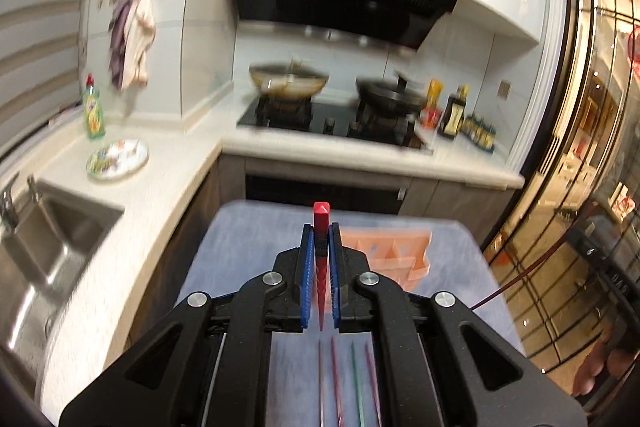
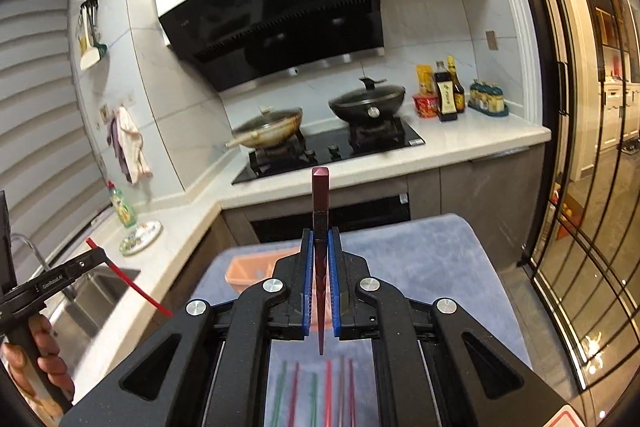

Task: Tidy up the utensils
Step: 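Lift both chopsticks into the pink holder and open both tools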

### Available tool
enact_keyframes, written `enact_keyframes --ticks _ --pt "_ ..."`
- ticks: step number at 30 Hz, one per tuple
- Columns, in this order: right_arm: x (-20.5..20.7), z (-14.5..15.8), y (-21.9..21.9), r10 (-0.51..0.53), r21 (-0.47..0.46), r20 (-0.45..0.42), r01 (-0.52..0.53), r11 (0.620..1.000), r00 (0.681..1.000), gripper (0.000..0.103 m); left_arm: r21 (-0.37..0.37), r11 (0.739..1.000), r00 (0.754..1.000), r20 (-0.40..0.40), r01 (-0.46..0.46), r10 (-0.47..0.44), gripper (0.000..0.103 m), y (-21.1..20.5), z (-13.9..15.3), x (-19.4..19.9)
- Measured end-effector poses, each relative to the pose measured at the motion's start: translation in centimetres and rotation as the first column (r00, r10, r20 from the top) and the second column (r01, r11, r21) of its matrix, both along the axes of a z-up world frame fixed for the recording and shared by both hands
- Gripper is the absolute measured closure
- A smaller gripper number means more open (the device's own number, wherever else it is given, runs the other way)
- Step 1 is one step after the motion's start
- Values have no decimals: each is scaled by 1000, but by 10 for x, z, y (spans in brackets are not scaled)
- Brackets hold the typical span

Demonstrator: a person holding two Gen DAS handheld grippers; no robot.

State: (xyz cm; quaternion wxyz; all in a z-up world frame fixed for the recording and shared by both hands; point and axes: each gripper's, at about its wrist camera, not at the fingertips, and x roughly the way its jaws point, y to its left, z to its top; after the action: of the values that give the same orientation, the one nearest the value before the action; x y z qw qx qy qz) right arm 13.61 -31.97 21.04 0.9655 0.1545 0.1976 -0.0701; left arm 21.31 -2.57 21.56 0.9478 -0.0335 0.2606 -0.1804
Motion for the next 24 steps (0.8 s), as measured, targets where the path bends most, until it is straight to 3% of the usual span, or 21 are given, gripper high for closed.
enact_keyframes --ticks 5,9,13,24 --pt "43 20 3 13 2 46 -13 1000 999 96 -24 1000 997 78 -4 6 96 -20 31 26" --pt "78 18 0 23 35 54 -25 999 998 96 -27 1000 996 86 -7 9 96 -34 33 52" --pt "103 8 2 30 48 38 -32 998 999 96 -27 1000 997 76 -4 6 96 -43 24 72" --pt "140 -59 4 52 65 -85 -47 997 995 96 7 1000 999 -40 4 -3 96 -52 -37 107"
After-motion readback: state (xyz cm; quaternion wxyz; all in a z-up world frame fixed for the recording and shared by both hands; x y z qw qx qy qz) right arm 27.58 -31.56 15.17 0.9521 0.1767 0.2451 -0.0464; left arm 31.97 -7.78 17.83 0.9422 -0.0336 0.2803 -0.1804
